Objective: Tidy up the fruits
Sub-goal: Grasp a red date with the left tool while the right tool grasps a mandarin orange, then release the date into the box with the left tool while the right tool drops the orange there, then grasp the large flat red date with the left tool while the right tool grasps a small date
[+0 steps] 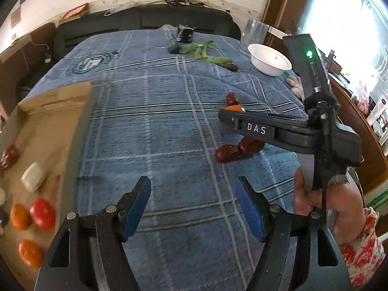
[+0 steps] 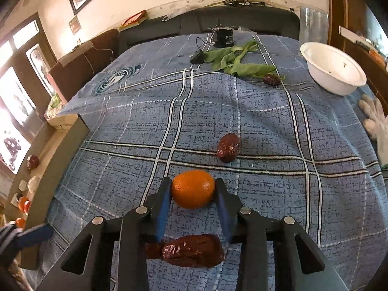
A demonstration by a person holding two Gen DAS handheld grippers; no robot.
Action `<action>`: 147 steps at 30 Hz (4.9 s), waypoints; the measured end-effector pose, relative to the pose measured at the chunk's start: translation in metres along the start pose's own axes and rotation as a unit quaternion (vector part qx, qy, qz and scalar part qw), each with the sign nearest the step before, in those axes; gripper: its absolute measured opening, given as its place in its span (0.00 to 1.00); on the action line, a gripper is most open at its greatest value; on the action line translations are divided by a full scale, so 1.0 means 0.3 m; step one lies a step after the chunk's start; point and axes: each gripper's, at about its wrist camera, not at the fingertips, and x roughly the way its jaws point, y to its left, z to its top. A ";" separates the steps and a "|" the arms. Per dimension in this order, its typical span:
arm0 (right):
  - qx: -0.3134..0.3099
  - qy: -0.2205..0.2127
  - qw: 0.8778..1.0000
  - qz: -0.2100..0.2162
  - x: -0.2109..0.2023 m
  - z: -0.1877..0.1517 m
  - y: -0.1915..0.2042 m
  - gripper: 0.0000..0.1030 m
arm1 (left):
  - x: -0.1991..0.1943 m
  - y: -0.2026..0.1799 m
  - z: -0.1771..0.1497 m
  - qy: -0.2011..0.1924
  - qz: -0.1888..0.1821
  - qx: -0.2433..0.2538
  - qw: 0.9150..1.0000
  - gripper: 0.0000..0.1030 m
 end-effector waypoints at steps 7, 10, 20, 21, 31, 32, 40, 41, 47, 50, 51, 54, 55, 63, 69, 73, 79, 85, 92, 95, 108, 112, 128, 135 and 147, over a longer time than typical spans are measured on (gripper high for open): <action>0.048 -0.007 0.999 0.019 -0.025 0.011 -0.097 0.36 | 0.106 -0.081 0.067 -0.007 -0.018 0.067 0.998 0.69; 0.062 -0.007 0.998 0.026 -0.026 0.013 -0.121 0.36 | 0.158 -0.100 0.087 0.001 -0.031 0.096 0.995 0.68; 0.061 -0.020 0.998 0.021 -0.039 0.012 -0.124 0.36 | 0.210 -0.134 0.084 0.010 -0.036 0.129 0.991 0.25; 0.060 -0.021 0.998 0.020 -0.040 0.012 -0.122 0.36 | 0.208 -0.132 0.083 0.009 -0.036 0.125 0.991 0.25; 0.049 -0.038 0.998 0.026 -0.062 0.009 -0.101 0.36 | 0.043 -0.048 0.069 -0.026 -0.028 0.064 0.997 0.25; 0.047 -0.041 0.998 0.028 -0.066 0.007 -0.096 0.36 | 0.017 -0.034 0.066 -0.031 -0.027 0.060 0.997 0.25; 0.017 -0.053 0.998 0.034 -0.091 0.003 -0.004 0.37 | -0.205 0.241 0.056 -0.063 0.037 0.002 0.997 0.25; 0.008 -0.057 0.998 0.037 -0.102 0.006 0.021 0.37 | -0.224 0.288 0.059 -0.064 0.051 -0.008 0.997 0.25; -0.062 -0.053 0.992 0.091 -0.165 0.019 0.281 0.37 | -0.277 0.580 0.061 -0.058 0.099 -0.081 0.990 0.25; -0.095 -0.037 0.987 0.120 -0.149 0.028 0.429 0.37 | -0.254 0.659 0.058 -0.044 0.123 -0.099 0.986 0.25; -0.105 -0.029 0.986 0.129 -0.133 0.030 0.480 0.37 | -0.241 0.681 0.056 -0.038 0.126 -0.104 0.986 0.25; -0.138 -0.006 0.980 0.144 -0.076 0.019 0.629 0.38 | -0.208 0.731 0.050 -0.022 0.146 -0.113 0.983 0.25; -0.150 0.000 0.978 0.143 -0.055 0.013 0.668 0.38 | -0.196 0.743 0.049 -0.016 0.153 -0.114 0.982 0.25; -0.174 0.035 0.976 0.129 0.092 -0.010 0.808 0.38 | -0.152 0.809 0.042 0.019 0.136 -0.145 0.980 0.25; -0.174 0.043 0.978 0.109 0.150 0.001 0.820 0.38 | -0.159 0.831 0.035 0.017 0.121 -0.162 0.979 0.40; -0.171 0.041 0.978 0.111 0.152 0.007 0.812 0.38 | -0.212 0.820 0.027 -0.013 0.126 -0.165 0.978 0.47; -0.164 0.037 0.978 0.123 0.121 0.003 0.804 0.54 | -0.315 0.803 -0.004 -0.056 0.121 -0.187 0.973 0.58; -0.152 0.012 0.980 0.125 0.022 -0.016 0.775 0.60 | -0.437 0.767 -0.050 -0.104 0.123 -0.218 0.963 0.67; -0.096 -0.036 0.989 0.109 -0.153 -0.097 0.598 0.69 | -0.501 0.646 -0.096 -0.137 0.095 -0.220 0.961 0.81; -0.053 -0.047 0.993 0.095 -0.211 -0.140 0.476 0.69 | -0.483 0.567 -0.089 -0.129 0.075 -0.203 0.968 0.81; 0.081 -0.060 0.995 0.011 -0.380 -0.314 0.006 0.69 | -0.346 0.180 -0.084 -0.085 0.030 -0.078 0.993 0.81; 0.099 -0.060 0.993 0.006 -0.380 -0.343 -0.053 0.69 | -0.331 0.124 -0.082 -0.087 0.054 -0.055 0.993 0.81; 0.110 -0.048 0.993 0.017 -0.329 -0.376 -0.072 0.71 | -0.268 0.091 -0.080 -0.074 0.101 -0.036 0.991 0.81; 0.103 -0.041 0.994 0.018 -0.318 -0.371 -0.063 0.71 | -0.246 0.095 -0.079 -0.067 0.101 -0.037 0.992 0.81; 0.101 -0.004 0.994 0.043 -0.301 -0.348 -0.062 0.72 | -0.224 0.128 -0.074 -0.059 0.076 -0.052 0.994 0.81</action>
